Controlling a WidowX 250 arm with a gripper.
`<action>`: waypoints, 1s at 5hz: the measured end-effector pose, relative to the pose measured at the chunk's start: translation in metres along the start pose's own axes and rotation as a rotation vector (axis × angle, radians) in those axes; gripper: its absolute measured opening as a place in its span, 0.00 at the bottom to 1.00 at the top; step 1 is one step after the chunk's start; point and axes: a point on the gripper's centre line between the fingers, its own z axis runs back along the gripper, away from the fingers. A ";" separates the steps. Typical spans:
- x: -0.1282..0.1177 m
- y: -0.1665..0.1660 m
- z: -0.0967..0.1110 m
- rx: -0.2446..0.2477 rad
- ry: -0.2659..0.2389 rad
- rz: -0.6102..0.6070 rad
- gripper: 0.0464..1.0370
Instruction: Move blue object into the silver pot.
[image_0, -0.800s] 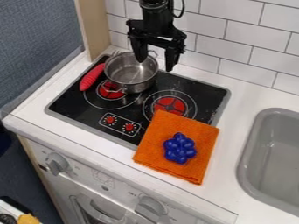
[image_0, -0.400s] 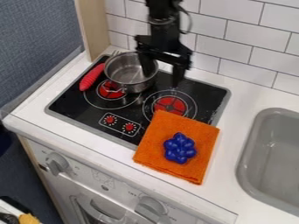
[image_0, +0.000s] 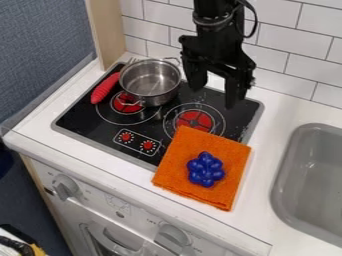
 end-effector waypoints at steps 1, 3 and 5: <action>-0.042 -0.016 -0.009 -0.023 0.085 -0.039 0.96; -0.068 -0.029 -0.038 -0.034 0.165 -0.097 0.96; -0.065 -0.035 -0.061 -0.021 0.171 -0.089 0.91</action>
